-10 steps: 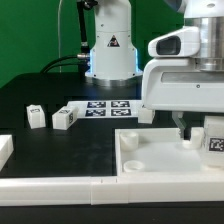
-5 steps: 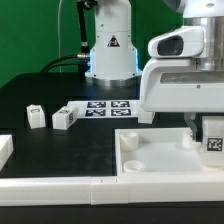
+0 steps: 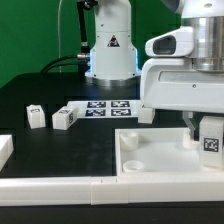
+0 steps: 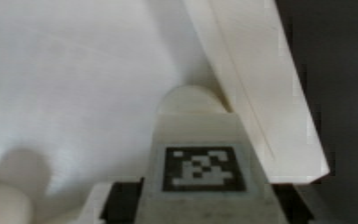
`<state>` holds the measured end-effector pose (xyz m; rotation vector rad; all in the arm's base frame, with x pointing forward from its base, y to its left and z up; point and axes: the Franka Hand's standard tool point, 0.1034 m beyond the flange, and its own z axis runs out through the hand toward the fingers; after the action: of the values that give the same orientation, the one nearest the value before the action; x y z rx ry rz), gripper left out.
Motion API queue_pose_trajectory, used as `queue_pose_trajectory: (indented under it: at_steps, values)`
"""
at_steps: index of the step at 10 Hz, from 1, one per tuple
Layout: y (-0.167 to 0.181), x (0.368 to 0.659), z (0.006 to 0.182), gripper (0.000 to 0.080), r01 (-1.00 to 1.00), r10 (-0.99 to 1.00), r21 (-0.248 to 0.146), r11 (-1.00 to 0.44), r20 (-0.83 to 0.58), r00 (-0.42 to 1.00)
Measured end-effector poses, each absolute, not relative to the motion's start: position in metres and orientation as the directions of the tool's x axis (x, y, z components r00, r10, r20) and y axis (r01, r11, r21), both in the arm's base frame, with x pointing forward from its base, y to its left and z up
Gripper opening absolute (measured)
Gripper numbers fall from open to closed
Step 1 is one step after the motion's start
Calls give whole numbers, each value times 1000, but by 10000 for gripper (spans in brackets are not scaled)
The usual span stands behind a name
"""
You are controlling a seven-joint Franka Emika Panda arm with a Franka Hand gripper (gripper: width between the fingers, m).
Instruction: Assemble one leg
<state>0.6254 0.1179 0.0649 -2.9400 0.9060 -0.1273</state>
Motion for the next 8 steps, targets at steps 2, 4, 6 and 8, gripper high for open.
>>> queue_pose_trajectory:
  at_steps: [2, 4, 6, 8]
  values:
    - [118, 625, 65, 288, -764, -769, -96, -638, 33, 638]
    - [119, 623, 64, 290, -907, -911, -94, -410, 0, 412]
    - [124, 623, 63, 290, -984, -986, -86, -157, -38, 160]
    - [126, 625, 62, 290, -996, -998, -87, -15, -61, 21]
